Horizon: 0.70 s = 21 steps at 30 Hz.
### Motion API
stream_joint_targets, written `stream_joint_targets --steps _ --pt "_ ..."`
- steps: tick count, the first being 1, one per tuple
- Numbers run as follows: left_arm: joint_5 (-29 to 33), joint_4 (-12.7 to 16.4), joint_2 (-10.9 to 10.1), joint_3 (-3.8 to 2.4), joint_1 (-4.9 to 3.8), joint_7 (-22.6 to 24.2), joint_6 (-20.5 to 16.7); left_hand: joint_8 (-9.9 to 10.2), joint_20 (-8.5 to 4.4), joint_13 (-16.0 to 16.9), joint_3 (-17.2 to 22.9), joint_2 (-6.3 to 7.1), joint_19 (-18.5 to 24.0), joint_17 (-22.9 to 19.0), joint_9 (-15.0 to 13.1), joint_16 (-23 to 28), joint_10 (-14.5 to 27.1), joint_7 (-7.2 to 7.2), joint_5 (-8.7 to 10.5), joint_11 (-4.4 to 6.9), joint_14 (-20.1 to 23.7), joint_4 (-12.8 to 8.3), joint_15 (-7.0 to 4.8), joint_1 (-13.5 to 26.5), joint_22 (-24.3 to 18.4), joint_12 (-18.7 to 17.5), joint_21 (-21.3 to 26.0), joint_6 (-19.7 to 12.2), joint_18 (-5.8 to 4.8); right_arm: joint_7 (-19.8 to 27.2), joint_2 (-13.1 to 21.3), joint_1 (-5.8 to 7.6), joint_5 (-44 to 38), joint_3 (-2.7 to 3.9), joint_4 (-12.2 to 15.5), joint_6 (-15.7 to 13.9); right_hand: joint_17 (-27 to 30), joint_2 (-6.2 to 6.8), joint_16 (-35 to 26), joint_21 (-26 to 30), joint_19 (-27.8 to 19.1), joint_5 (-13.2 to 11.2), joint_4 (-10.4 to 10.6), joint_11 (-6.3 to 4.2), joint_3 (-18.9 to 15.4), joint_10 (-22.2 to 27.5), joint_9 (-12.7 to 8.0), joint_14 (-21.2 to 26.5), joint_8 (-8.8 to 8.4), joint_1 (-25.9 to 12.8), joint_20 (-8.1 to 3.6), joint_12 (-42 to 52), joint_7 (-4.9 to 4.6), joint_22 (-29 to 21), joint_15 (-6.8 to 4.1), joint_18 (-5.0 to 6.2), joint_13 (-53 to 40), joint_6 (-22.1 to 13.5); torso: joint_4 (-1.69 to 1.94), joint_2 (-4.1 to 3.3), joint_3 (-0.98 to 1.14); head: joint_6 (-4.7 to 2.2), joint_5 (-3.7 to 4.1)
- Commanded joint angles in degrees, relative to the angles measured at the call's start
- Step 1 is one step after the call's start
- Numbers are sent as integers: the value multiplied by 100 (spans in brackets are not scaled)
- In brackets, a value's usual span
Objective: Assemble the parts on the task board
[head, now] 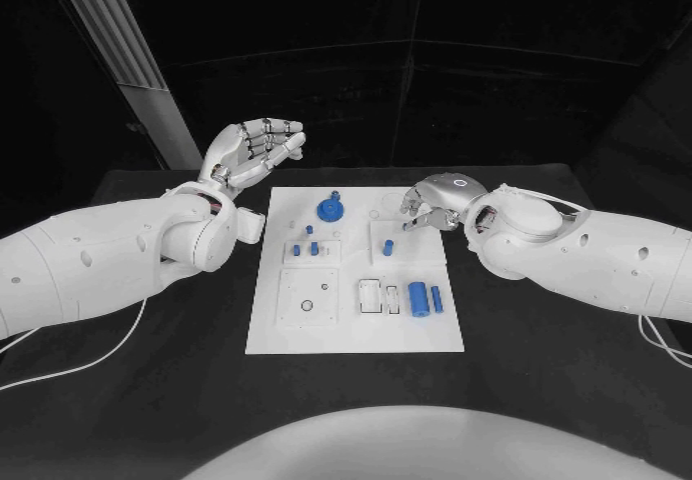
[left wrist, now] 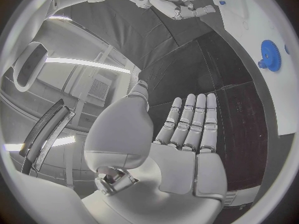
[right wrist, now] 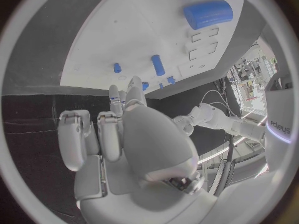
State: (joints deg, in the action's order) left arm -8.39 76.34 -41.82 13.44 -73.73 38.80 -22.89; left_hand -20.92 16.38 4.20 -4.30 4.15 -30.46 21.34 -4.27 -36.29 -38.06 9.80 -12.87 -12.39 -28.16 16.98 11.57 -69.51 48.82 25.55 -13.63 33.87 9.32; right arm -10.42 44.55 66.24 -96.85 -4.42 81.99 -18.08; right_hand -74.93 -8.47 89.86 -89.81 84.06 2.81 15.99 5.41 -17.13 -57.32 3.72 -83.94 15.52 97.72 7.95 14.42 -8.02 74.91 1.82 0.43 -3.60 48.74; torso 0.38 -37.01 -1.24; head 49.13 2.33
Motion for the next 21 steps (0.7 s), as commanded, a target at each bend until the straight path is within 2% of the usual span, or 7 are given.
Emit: stream_joint_targets --steps 1,18,21 --pt "217 28 7 -4 -7 1141 127 -39 9 5 28 -66 -4 -34 -5 -63 65 513 17 -10 46 -6 -7 -10 -22 43 38 -50 -73 -310 -35 0 -310 4 -28 337 -1507 -11 14 -19 594 -10 -4 13 29 25 4 -606 -37 61 -33 -35 -56 1509 -44 -43 7 27 8 2 0 15 -11" --pt "224 87 8 -3 -6 1055 161 -190 9 4 29 -108 -14 -210 -6 -221 164 523 -79 -20 149 -10 8 -35 -116 231 134 -149 -94 -746 -195 -36 -429 4 -126 558 -1507 -28 14 -19 594 -10 5 48 63 18 1 -606 -124 70 -38 -158 -124 1509 -43 -43 8 121 1 7 -3 50 -19" --pt "224 78 16 -3 -5 1039 164 -210 8 2 30 -117 -17 -235 -6 -245 180 524 -102 -21 162 -10 10 -46 -126 255 144 -164 -95 -755 -228 -40 -443 4 -155 598 -1507 -38 14 -19 594 -9 0 37 76 -7 0 -606 -150 80 -45 -169 -108 1509 -63 -43 4 122 6 7 -1 57 -11"
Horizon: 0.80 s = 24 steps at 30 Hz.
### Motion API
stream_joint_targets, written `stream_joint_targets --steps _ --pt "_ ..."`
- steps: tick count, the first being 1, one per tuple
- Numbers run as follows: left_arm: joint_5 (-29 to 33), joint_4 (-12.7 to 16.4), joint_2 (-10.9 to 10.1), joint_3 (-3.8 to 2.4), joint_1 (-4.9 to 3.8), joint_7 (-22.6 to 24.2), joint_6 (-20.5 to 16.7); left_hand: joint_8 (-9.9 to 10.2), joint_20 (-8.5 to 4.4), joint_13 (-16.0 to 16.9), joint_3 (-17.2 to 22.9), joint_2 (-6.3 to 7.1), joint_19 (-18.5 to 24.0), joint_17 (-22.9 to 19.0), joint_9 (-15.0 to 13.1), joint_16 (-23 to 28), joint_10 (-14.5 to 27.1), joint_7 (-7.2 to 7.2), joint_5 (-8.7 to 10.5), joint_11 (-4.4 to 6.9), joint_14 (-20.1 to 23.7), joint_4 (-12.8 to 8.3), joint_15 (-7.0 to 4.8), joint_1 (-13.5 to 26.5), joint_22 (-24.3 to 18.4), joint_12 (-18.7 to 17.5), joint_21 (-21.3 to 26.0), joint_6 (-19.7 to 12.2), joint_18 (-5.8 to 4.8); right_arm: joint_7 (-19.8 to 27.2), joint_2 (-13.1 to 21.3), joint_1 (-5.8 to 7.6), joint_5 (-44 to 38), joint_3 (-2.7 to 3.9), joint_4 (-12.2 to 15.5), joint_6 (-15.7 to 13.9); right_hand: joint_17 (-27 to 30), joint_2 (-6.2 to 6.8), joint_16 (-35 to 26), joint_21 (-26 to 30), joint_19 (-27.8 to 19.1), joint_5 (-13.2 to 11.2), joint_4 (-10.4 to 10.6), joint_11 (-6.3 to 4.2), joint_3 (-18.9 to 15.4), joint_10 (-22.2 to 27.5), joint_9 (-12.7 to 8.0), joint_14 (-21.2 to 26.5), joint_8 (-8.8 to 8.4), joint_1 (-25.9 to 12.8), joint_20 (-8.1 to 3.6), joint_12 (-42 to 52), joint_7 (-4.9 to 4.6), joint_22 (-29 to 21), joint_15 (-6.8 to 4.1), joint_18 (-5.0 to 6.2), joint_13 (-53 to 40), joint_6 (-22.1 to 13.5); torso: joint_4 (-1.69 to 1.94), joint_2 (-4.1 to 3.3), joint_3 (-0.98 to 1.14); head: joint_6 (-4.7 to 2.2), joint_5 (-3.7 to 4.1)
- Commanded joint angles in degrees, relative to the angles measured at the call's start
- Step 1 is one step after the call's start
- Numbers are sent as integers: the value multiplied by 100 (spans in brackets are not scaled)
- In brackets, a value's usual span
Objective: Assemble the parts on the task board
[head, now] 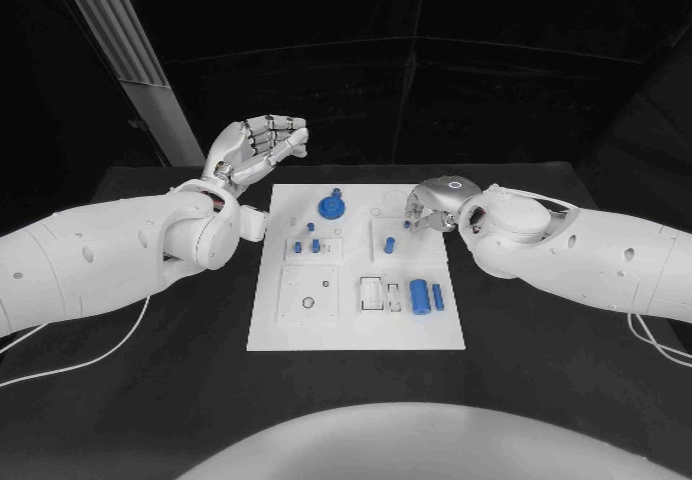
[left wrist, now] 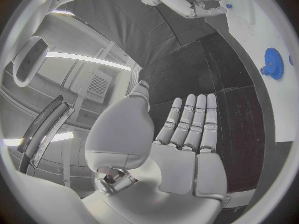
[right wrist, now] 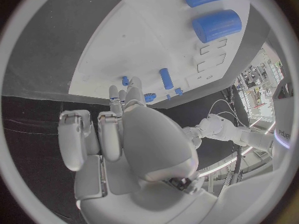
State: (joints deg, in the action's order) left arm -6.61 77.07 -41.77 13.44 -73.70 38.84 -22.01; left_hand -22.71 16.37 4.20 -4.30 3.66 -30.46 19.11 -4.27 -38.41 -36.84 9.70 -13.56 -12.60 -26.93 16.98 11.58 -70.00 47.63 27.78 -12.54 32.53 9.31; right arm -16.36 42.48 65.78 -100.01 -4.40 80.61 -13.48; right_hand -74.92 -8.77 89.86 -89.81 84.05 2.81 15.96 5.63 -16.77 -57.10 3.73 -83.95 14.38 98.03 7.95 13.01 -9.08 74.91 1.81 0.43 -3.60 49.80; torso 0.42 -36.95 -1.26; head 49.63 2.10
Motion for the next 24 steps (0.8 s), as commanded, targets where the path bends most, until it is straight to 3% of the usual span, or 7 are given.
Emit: stream_joint_targets --steps 1,14,24 --pt "46 2 12 -4 -8 1029 77 -35 8 2 31 -72 -18 -17 -5 -38 62 535 -35 0 42 -10 9 1 -9 38 37 -33 -95 -166 -31 3 -130 3 -25 147 -1508 -9 14 -19 595 -10 2 10 45 -43 -1 -605 -46 53 -51 -33 1 1509 -73 -43 4 20 2 1 2 8 12" --pt "46 25 8 -4 -8 974 91 -112 7 -3 42 -150 -56 -102 -4 -131 104 536 -69 -1 73 -15 10 -44 -33 128 51 -72 -94 -303 -190 -33 -139 4 -159 209 -1508 -48 14 -19 595 -10 20 -15 79 -332 7 -605 -142 51 -52 -58 4 1509 -55 -43 2 121 6 -1 4 32 0" --pt "46 23 9 -4 -8 929 86 -147 7 -8 43 -202 -68 -156 1 -185 134 540 -98 -5 97 -19 13 -81 -46 178 63 -112 -97 -305 -272 -39 -140 4 -256 251 -1508 -67 14 -19 595 -11 27 -60 95 -474 16 -605 -166 61 -78 -111 60 1509 -103 -43 6 247 2 -1 4 25 -10"
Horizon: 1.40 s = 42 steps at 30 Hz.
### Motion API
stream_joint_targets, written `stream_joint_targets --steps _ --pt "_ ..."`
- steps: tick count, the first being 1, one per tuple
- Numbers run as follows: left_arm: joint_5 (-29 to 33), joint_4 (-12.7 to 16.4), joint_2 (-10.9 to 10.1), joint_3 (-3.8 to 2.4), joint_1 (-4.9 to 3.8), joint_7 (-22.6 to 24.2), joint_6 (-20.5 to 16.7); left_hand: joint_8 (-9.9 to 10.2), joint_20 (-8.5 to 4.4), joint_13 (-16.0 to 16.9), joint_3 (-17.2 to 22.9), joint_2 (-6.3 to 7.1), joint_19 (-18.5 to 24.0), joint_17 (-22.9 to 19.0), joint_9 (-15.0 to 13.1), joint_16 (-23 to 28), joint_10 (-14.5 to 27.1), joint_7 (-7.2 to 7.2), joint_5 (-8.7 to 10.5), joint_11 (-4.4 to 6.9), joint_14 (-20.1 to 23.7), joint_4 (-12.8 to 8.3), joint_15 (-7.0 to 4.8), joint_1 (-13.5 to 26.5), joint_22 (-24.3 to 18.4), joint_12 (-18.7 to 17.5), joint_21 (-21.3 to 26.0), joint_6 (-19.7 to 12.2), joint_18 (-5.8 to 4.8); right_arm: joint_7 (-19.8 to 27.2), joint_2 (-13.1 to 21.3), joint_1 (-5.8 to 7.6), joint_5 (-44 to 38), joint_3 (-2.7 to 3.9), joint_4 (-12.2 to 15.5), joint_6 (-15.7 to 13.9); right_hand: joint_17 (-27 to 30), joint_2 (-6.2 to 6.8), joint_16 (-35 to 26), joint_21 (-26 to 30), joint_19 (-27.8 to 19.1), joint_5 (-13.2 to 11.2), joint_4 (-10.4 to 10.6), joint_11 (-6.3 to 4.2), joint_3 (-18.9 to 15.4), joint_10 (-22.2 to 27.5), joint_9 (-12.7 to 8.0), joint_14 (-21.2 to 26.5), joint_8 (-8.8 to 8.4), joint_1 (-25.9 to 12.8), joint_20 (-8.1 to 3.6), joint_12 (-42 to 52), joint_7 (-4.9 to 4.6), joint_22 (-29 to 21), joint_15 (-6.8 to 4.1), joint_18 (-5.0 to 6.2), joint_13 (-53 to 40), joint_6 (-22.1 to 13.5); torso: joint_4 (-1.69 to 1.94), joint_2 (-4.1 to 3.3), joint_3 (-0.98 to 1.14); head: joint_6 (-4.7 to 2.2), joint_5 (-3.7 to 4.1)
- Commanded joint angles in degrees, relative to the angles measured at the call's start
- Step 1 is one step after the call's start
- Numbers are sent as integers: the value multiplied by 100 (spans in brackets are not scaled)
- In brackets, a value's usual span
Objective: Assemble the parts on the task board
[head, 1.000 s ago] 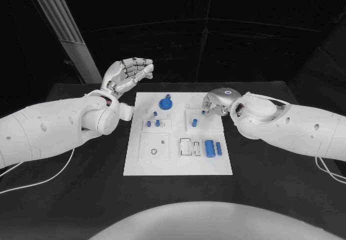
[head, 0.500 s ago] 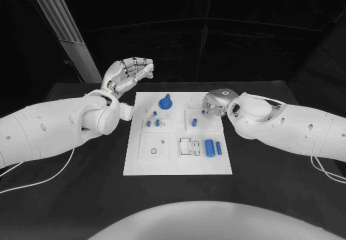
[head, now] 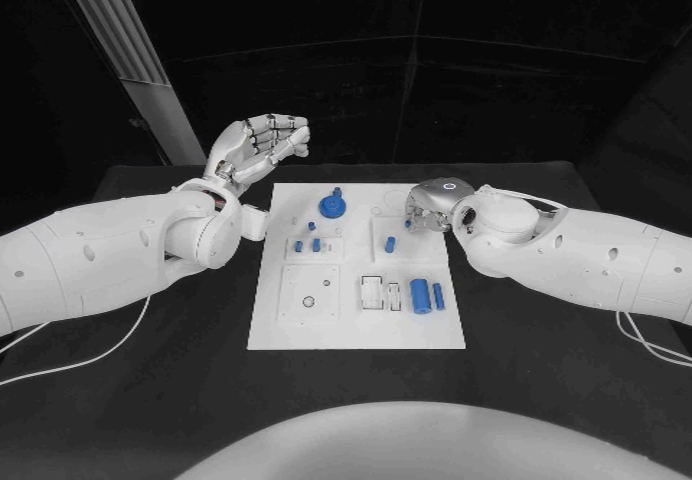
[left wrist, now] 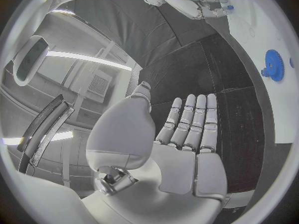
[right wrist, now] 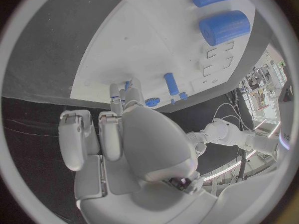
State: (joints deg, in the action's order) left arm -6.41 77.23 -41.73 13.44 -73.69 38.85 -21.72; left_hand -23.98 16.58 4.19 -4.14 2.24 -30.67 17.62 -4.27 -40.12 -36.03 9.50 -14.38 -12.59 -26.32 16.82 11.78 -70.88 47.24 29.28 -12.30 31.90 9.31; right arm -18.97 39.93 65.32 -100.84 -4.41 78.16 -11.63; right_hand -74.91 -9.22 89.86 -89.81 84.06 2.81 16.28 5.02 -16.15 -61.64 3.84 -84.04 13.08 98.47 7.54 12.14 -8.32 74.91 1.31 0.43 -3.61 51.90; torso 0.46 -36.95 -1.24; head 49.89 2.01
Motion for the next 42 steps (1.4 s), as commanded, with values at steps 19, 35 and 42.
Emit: stream_joint_targets --steps 19,35,42 --pt "27 -6 12 -4 -9 871 74 -84 -15 -15 11 -142 -53 -99 7 -101 104 568 -73 -13 82 -4 0 -38 -26 106 60 -109 -104 -30 -104 -19 -54 4 -126 162 -1509 -55 14 -19 594 -11 10 -33 44 -113 5 -596 -76 4 -87 -101 21 1509 -109 -43 9 127 -3 0 1 11 -1" --pt "27 -9 -2 -4 -9 841 74 -109 -15 -18 -2 -167 -57 -133 9 -136 124 571 -102 -16 98 -6 3 -53 -32 134 66 -129 -107 -10 -141 -23 -30 4 -154 226 -1509 -130 14 -19 594 -10 4 -135 96 -273 21 -596 -75 47 -216 -208 142 1509 -247 -43 11 372 -6 -1 -2 11 -22" --pt "27 -11 -9 -4 -10 830 72 -116 -15 -19 -6 -173 -58 -143 9 -146 130 571 -109 -16 102 -6 3 -58 -34 142 68 -135 -107 -18 -145 -23 -16 4 -153 238 -1509 -177 14 -19 594 -10 -19 -185 145 -337 29 -596 -69 104 -260 -261 193 1509 -293 -43 10 486 -5 -1 0 11 -23"
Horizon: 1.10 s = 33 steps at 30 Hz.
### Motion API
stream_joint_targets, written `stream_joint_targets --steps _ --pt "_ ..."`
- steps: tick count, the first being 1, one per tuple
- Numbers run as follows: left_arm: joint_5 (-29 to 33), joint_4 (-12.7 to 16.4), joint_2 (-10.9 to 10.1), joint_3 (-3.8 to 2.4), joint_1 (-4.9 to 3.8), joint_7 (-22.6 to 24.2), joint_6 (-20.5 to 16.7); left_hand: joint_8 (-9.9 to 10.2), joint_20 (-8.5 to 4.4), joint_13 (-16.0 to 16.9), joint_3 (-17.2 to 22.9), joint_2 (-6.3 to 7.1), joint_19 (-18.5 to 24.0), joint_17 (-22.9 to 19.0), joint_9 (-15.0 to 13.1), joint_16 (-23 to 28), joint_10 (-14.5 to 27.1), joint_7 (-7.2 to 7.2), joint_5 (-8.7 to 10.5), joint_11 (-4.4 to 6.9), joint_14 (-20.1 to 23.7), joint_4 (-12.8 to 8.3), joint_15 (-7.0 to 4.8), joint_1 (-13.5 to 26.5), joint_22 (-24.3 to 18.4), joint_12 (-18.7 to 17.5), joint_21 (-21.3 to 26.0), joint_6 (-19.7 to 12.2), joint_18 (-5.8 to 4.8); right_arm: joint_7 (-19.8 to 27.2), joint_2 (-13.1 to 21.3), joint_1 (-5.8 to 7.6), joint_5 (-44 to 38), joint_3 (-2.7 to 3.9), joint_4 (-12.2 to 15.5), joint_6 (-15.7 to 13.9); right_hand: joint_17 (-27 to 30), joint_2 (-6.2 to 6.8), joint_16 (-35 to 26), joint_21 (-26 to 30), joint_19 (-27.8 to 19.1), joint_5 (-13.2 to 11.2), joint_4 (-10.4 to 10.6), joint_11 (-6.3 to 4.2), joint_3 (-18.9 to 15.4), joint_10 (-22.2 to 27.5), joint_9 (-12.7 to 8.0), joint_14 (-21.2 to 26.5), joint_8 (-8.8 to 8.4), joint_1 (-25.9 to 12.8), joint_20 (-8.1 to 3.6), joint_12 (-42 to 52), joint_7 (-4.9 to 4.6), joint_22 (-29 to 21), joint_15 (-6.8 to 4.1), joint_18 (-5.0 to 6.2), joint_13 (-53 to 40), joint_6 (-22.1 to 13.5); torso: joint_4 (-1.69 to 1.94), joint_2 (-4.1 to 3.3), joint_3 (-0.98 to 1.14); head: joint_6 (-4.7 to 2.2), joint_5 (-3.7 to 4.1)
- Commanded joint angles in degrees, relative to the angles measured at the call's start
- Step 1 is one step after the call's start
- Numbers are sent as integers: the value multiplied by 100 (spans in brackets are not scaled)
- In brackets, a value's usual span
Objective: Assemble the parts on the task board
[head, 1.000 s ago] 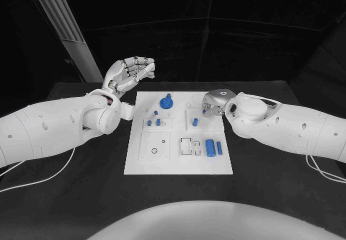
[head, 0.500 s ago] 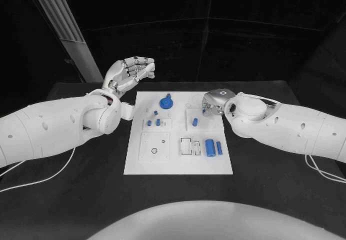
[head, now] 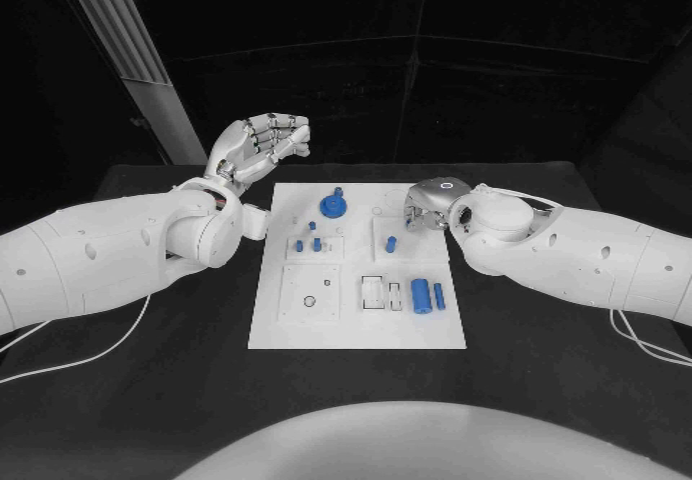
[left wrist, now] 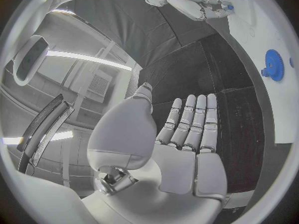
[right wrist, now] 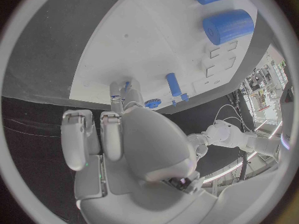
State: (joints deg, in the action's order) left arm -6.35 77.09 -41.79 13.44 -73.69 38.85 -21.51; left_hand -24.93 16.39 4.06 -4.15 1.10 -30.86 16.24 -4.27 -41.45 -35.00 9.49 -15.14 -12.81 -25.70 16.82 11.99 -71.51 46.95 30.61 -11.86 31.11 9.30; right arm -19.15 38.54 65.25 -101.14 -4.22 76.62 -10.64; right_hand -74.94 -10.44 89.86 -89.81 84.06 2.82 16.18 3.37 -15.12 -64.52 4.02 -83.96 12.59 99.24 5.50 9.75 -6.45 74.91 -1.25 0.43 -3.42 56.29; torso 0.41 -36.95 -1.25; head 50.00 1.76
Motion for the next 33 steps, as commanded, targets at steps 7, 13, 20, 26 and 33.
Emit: stream_joint_targets --steps 7,13,20,26,33 --pt "21 0 -7 -4 -10 825 52 -29 4 -7 -10 -66 -41 -17 10 -25 34 573 -42 5 44 -6 -18 0 -7 19 25 -63 -108 16 11 -16 -7 -14 25 -16 -1506 -126 14 -19 594 -10 -77 -70 154 -206 36 -604 30 172 -111 -61 61 1509 -89 -43 -11 257 2 1 2 0 -1" --pt "21 -7 -3 -4 -10 825 57 -38 4 -8 -15 -75 -44 -30 11 -39 41 574 -49 4 49 -6 -17 -7 -9 30 26 -71 -108 32 52 -18 -71 -14 56 -258 -1506 -119 14 -19 594 -10 -64 -73 167 -286 42 -604 36 169 -131 -99 65 1509 -102 -43 -9 339 5 0 2 0 -11" --pt "21 -18 0 -4 -9 824 63 -42 4 -8 -17 -79 -45 -35 11 -44 44 574 -52 4 50 -6 -17 -9 -9 34 27 -74 -108 174 185 -21 -121 -14 173 -945 -1506 -91 14 -19 594 -10 -56 -57 167 -336 41 -604 29 170 -133 -136 48 1509 -88 -43 -8 380 2 0 6 0 -62" --pt "21 -30 -1 -4 -7 820 69 -42 4 -8 -17 -79 -45 -35 11 -44 44 574 -52 4 50 -6 -17 -9 -9 34 27 -74 -108 350 374 -20 -128 -10 395 -1466 -1506 -66 14 -19 594 -10 -40 -41 166 -374 36 -604 11 169 -108 -180 30 1509 -37 -43 -6 408 -2 2 3 0 -80" --pt "21 -56 22 -4 -4 813 82 -44 4 -9 -19 -82 -46 -39 11 -48 47 574 -54 4 52 -6 -17 -10 -10 37 27 -76 -108 542 609 -15 -130 -1 690 -1931 -1506 -48 14 -19 594 -10 -21 -24 167 -408 31 -604 -8 168 -74 -223 14 1509 14 -43 -6 431 -1 6 -5 0 -83"
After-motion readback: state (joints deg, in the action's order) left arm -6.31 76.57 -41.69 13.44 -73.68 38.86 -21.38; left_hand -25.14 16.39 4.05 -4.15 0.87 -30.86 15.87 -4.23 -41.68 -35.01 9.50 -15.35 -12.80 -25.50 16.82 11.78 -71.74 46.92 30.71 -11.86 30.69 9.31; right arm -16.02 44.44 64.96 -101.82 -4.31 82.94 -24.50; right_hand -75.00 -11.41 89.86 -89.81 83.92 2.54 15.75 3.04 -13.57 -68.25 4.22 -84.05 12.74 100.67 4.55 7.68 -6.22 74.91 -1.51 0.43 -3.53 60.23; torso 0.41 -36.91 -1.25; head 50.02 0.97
